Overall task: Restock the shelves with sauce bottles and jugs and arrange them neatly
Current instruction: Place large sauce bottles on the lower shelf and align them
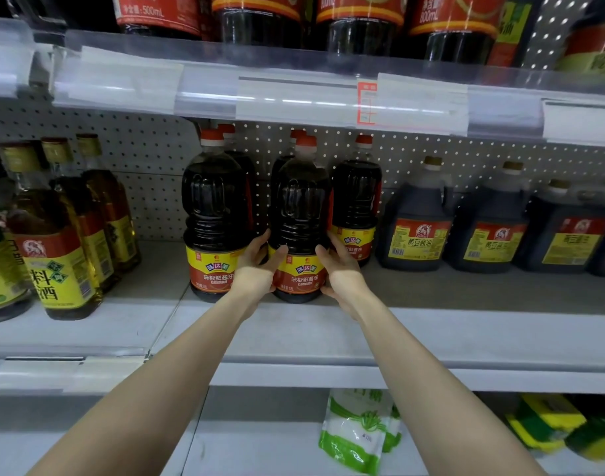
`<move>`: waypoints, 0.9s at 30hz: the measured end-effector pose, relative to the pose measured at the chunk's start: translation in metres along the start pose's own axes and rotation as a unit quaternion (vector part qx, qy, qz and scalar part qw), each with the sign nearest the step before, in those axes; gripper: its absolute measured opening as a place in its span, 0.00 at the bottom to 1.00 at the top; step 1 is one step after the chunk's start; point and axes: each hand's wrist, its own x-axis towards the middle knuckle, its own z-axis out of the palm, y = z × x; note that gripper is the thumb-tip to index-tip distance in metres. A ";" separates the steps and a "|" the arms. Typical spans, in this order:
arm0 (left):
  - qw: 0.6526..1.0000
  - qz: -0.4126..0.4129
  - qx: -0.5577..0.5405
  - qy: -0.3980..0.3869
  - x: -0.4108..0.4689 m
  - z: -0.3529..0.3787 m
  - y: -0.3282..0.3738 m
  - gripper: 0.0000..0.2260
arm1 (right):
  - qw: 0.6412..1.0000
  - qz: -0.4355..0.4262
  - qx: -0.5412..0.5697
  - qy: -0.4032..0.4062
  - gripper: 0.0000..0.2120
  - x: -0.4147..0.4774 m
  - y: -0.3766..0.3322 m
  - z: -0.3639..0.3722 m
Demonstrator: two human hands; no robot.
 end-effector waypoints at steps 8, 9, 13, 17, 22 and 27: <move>1.000 -0.003 -0.003 -0.010 0.000 -0.002 0.002 0.24 | 1.000 -0.010 -0.027 0.008 0.22 0.002 0.002 0.000; 1.000 -0.003 -0.002 -0.010 0.000 -0.002 0.002 0.24 | 0.999 -0.009 -0.029 0.010 0.22 0.003 0.002 0.000; 1.000 -0.001 -0.003 -0.013 0.001 -0.001 0.003 0.24 | 0.999 -0.015 -0.043 0.016 0.22 0.003 0.002 0.001; 1.000 -0.007 -0.004 -0.016 0.001 -0.003 0.003 0.24 | 0.999 -0.020 -0.034 0.018 0.22 0.001 0.001 0.002; 1.000 -0.019 -0.005 -0.016 0.003 -0.003 0.005 0.24 | 0.999 -0.015 -0.037 0.028 0.22 -0.002 -0.001 0.004; 0.999 -0.028 -0.009 -0.018 0.004 -0.005 0.006 0.23 | 0.999 -0.020 -0.032 0.032 0.22 -0.004 -0.002 0.006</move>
